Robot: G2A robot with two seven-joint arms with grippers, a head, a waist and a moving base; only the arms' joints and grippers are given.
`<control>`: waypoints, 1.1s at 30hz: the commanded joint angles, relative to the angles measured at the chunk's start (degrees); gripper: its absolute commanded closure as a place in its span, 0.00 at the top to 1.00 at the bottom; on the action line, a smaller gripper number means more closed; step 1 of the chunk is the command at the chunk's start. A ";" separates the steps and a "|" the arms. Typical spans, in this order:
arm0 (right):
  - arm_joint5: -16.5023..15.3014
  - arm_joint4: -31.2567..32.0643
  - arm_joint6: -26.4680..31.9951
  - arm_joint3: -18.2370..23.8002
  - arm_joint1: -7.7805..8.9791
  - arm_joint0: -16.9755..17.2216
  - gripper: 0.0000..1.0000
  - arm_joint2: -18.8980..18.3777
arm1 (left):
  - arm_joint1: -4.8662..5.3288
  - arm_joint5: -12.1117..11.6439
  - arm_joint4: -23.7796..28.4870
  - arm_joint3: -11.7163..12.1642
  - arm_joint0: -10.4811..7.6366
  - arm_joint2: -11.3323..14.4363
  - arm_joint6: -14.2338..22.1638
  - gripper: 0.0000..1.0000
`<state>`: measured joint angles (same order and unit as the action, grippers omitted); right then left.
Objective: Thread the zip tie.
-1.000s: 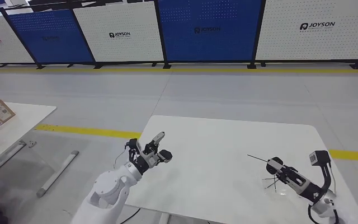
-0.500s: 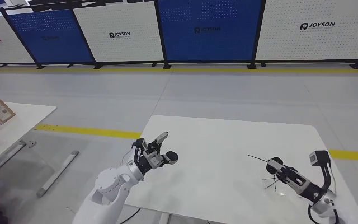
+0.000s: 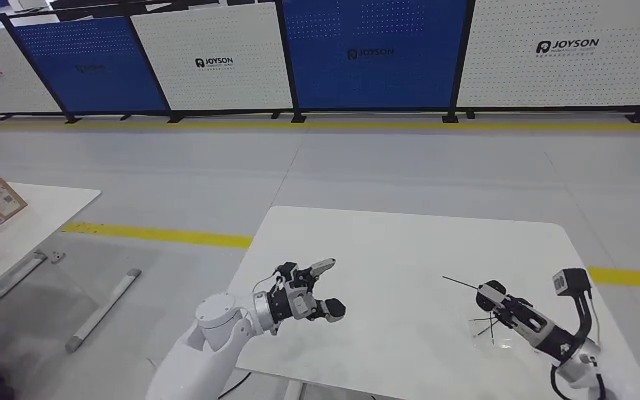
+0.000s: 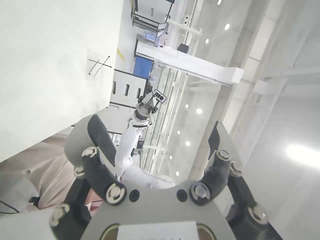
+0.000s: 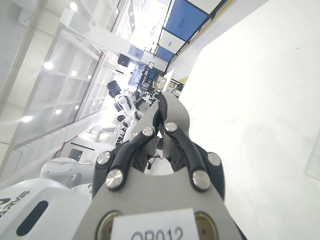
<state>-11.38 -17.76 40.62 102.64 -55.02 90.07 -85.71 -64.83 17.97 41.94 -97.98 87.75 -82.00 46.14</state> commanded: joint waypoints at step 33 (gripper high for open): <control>-4.50 6.63 -6.20 -1.31 -2.99 -4.97 0.00 16.50 | -1.37 -20.60 -20.72 -4.51 5.31 8.96 -32.31 1.00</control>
<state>-15.63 -11.47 34.64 101.11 -57.88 85.18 -69.91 -66.14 -2.19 23.19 -102.22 92.78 -73.74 15.32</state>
